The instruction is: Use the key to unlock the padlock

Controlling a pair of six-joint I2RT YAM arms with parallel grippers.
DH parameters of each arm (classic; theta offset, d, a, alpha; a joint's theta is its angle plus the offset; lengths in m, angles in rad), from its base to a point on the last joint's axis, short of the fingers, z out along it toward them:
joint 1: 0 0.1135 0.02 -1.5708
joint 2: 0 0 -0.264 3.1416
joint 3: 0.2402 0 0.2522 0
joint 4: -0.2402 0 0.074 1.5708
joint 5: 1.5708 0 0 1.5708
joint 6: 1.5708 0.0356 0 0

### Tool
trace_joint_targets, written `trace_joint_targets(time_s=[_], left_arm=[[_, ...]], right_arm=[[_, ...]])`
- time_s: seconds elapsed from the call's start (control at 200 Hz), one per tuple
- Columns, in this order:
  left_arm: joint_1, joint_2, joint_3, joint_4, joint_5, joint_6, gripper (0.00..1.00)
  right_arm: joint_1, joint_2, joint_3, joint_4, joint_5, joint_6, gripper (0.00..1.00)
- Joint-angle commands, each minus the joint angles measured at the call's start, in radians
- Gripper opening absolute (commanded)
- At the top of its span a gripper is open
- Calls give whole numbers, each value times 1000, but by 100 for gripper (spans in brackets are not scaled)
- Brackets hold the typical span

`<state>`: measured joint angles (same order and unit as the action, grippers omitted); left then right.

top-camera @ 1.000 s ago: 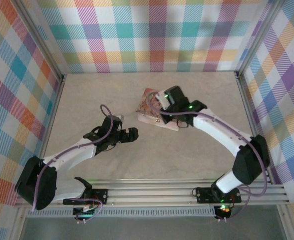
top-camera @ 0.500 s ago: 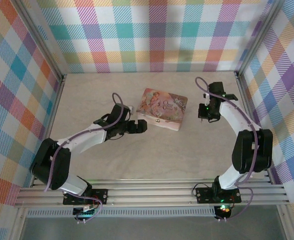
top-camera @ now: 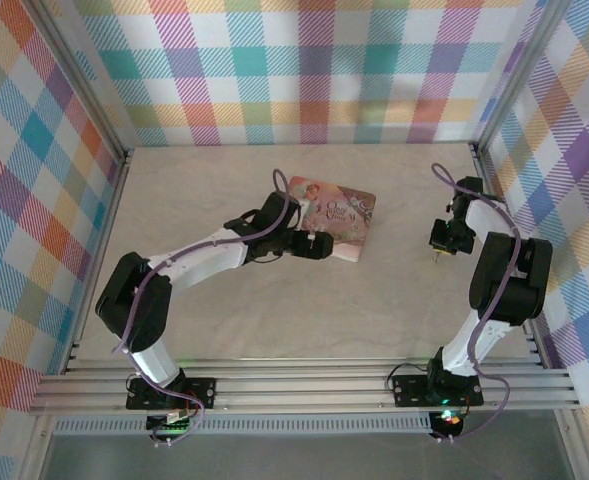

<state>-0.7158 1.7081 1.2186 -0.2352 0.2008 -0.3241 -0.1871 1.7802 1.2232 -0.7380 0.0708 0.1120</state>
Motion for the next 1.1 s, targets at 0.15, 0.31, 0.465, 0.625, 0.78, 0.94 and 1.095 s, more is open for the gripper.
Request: trace_joint_targets(time_s=[0.15, 0.31, 0.465, 0.625, 0.78, 0.94, 1.095], left_arm=[[-29, 19, 41, -68, -31, 4, 100], [-30, 32, 116, -148, -18, 73, 100], [-27, 5, 179, -231, -52, 164, 100], [14, -76, 198, -289, -151, 240, 100], [98, -215, 138, -243, -157, 300, 100], [194, -354, 61, -171, -232, 368, 100], [357, -487, -152, 94, -232, 312, 100]], right_arm=[[-12, 20, 22, 11, -11, -24, 27], [-11, -24, 22, 10, -29, -27, 60], [-10, -114, 17, 14, -35, -16, 72], [-9, -260, -24, 95, -74, 9, 98], [-8, -483, -168, 324, -168, 7, 100], [-8, -639, -295, 514, -152, 45, 100], [-8, -740, -471, 749, -158, 194, 100]])
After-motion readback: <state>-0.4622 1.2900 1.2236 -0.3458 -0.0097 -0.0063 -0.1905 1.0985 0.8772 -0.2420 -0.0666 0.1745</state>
